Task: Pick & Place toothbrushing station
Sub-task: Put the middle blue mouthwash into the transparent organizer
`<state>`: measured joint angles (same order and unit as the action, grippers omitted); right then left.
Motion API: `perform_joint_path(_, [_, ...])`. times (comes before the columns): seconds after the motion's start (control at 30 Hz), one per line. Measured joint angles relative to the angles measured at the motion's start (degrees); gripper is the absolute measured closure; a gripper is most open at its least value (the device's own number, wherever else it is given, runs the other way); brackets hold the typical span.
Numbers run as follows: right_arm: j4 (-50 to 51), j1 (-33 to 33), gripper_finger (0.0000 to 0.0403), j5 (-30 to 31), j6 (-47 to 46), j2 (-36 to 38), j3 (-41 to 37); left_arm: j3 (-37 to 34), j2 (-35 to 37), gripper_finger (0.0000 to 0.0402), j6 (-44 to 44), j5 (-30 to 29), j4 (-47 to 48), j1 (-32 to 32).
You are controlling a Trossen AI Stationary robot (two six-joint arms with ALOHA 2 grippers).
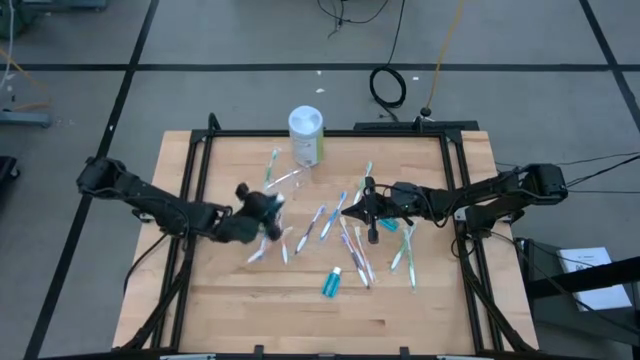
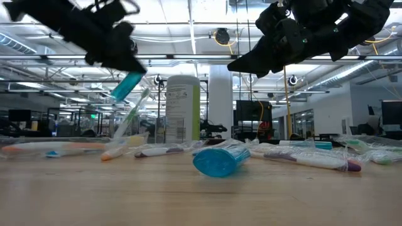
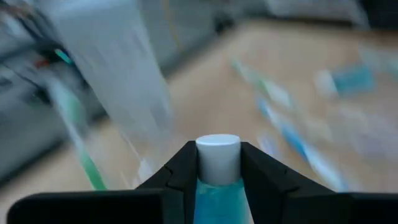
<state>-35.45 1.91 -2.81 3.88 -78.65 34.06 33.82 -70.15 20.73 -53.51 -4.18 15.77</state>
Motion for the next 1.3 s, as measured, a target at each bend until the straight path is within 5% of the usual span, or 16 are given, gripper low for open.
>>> perform_joint_path(0.27, [-0.3,0.0,0.0399,0.0,-0.1,0.0,0.0,0.1,-1.2,0.0302,-11.3,-6.1,-26.9,-10.2])
perform_joint_path(0.53, [-0.3,0.0,0.0399,0.0,0.0,0.0,0.0,0.1,-12.2,0.0302,-9.8,-5.1,-30.7,-19.2])
perform_joint_path(0.83, [-0.3,0.0,0.0399,0.0,0.0,0.0,0.0,0.1,-24.8,0.0302,-6.3,-5.6,-37.7,-21.9])
perform_joint_path(1.3, [-0.3,0.0,0.0399,0.0,0.0,0.0,0.0,0.1,-28.3,0.0272,-2.5,-6.1,-33.5,-21.9])
